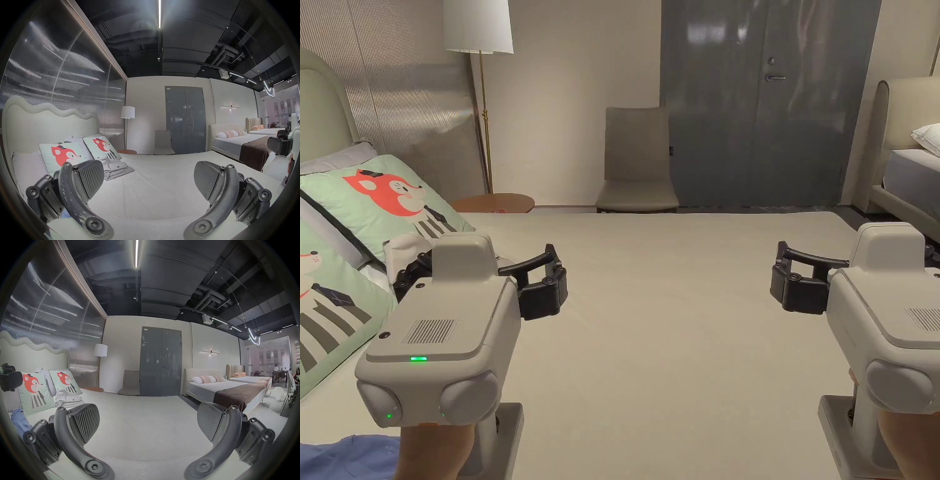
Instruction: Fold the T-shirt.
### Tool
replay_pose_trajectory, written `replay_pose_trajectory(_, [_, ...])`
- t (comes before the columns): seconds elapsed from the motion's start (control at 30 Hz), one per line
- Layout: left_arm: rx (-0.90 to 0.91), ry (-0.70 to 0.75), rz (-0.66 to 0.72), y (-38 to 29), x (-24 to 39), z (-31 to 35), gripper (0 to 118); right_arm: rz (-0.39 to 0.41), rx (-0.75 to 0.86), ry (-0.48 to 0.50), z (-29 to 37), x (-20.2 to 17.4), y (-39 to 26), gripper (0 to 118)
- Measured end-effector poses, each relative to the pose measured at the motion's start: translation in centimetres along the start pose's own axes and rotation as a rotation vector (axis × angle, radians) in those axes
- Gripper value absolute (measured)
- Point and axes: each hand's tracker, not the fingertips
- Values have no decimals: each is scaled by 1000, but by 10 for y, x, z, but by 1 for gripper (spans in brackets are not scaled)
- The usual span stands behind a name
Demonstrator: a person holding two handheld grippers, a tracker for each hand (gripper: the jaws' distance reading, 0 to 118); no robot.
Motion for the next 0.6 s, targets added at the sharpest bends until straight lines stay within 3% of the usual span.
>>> replay_pose_trajectory(0.6, [3, 1, -1, 1, 0, 2, 110, 4, 2, -1, 3, 1, 0, 118])
